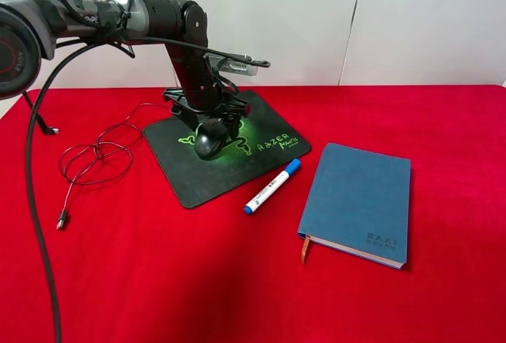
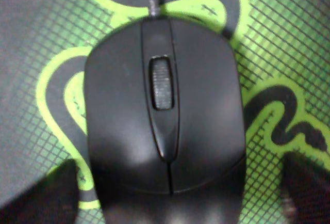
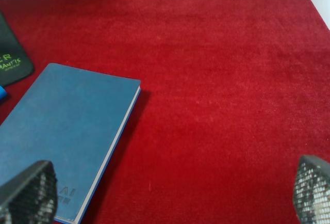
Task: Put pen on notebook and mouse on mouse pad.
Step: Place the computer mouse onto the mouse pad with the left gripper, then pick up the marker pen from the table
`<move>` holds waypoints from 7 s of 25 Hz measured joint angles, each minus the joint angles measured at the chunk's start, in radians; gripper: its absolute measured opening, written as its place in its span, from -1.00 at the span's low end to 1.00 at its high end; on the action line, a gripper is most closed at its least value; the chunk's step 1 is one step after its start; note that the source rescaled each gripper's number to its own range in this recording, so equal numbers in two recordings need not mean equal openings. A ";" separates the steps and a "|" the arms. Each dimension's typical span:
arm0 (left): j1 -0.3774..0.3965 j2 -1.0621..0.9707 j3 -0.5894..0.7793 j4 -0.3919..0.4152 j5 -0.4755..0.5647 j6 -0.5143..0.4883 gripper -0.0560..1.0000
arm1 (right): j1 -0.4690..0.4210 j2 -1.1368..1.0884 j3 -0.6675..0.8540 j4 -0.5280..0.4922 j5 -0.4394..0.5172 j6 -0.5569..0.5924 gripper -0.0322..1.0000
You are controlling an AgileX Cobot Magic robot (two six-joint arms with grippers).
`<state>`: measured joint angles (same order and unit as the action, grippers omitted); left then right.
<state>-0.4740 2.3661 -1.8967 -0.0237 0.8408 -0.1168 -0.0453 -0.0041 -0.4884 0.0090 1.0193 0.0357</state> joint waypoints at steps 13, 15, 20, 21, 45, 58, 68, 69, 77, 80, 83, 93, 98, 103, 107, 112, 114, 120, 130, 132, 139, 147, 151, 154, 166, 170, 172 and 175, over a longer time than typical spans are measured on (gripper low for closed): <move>0.000 -0.039 -0.003 0.003 0.063 -0.032 0.99 | 0.000 0.000 0.000 0.002 0.000 0.000 1.00; -0.002 -0.073 -0.003 0.003 0.095 -0.033 0.99 | 0.000 0.000 0.000 0.002 0.000 0.000 1.00; -0.002 -0.159 -0.003 0.006 0.214 -0.035 0.99 | 0.000 0.000 0.000 0.002 0.000 0.000 1.00; -0.002 -0.179 -0.003 0.006 0.243 -0.035 0.99 | 0.000 0.000 0.000 0.002 0.000 0.000 1.00; -0.002 -0.747 0.119 0.052 0.323 0.013 0.99 | 0.000 0.000 0.000 0.002 0.000 0.000 1.00; -0.002 -1.208 0.686 0.081 0.322 -0.005 0.99 | 0.000 0.000 0.000 0.002 0.000 0.000 1.00; -0.002 -1.636 0.964 0.082 0.324 -0.058 0.99 | 0.000 0.000 0.000 0.002 0.000 0.000 1.00; -0.002 -1.680 0.983 0.083 0.324 -0.059 0.99 | 0.000 0.000 0.000 0.002 0.000 0.000 1.00; -0.002 -1.971 1.114 0.063 0.325 -0.062 0.99 | 0.000 0.000 0.000 0.002 0.000 0.000 1.00; -0.002 -2.068 1.158 0.047 0.325 -0.062 0.99 | 0.000 0.000 0.000 0.002 0.000 0.000 1.00; -0.002 -2.150 1.203 0.040 0.325 -0.063 0.99 | 0.000 0.000 0.000 0.002 0.000 0.000 1.00; -0.002 -2.225 1.240 0.024 0.325 0.050 0.99 | 0.000 0.000 0.000 0.002 0.000 0.000 1.00; 0.043 -2.226 1.240 0.031 0.325 0.095 0.99 | 0.000 0.000 0.000 0.003 0.000 0.000 1.00; 0.137 -2.226 1.242 0.032 0.324 0.173 0.99 | 0.000 0.000 0.000 0.003 0.000 0.000 1.00; 0.220 -2.227 1.274 0.030 0.317 0.209 0.99 | 0.000 0.000 0.000 0.003 0.000 0.000 1.00; 0.306 -2.227 1.337 0.001 0.263 0.217 0.99 | 0.000 0.000 0.000 0.003 0.000 0.000 1.00; 0.339 -2.234 1.370 -0.012 0.243 0.219 0.99 | 0.000 0.000 0.000 0.003 0.000 0.000 1.00; 0.406 -2.317 1.404 -0.021 0.223 0.220 0.99 | 0.000 0.000 0.000 0.003 0.000 0.000 1.00; 0.429 -2.369 1.404 -0.020 0.221 0.222 0.99 | 0.000 0.000 0.000 0.003 0.000 0.000 1.00; 0.429 -2.369 1.404 -0.020 0.221 0.222 0.99 | 0.000 0.000 0.000 0.003 0.000 0.000 1.00; 0.429 -2.369 1.404 -0.019 0.221 0.222 0.99 | 0.000 0.000 0.000 0.003 0.000 0.000 1.00; 0.429 -2.369 1.404 -0.019 0.221 0.222 0.99 | 0.000 0.000 0.000 0.003 0.000 0.000 1.00; 0.429 -2.369 1.404 -0.018 0.221 0.222 0.99 | 0.000 0.000 0.000 0.003 0.000 0.000 1.00; 0.429 -2.369 1.404 -0.018 0.221 0.222 0.99 | 0.000 0.000 0.000 0.003 0.000 0.000 1.00; 0.429 -2.369 1.404 -0.018 0.221 0.222 0.99 | 0.000 0.000 0.000 0.003 0.000 0.000 1.00; 0.429 -2.369 1.404 -0.018 0.221 0.222 0.99 | 0.000 0.000 0.000 0.003 0.000 0.000 1.00; 0.429 -2.369 1.404 -0.018 0.221 0.222 0.99 | 0.000 0.000 0.000 0.003 0.000 0.000 1.00; 0.429 -2.369 1.404 -0.018 0.221 0.222 0.99 | 0.000 0.002 0.000 0.006 0.000 0.000 1.00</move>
<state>-0.0455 -0.0031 -0.4922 -0.0418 1.0614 0.1051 -0.0453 -0.0020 -0.4884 0.0149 1.0193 0.0357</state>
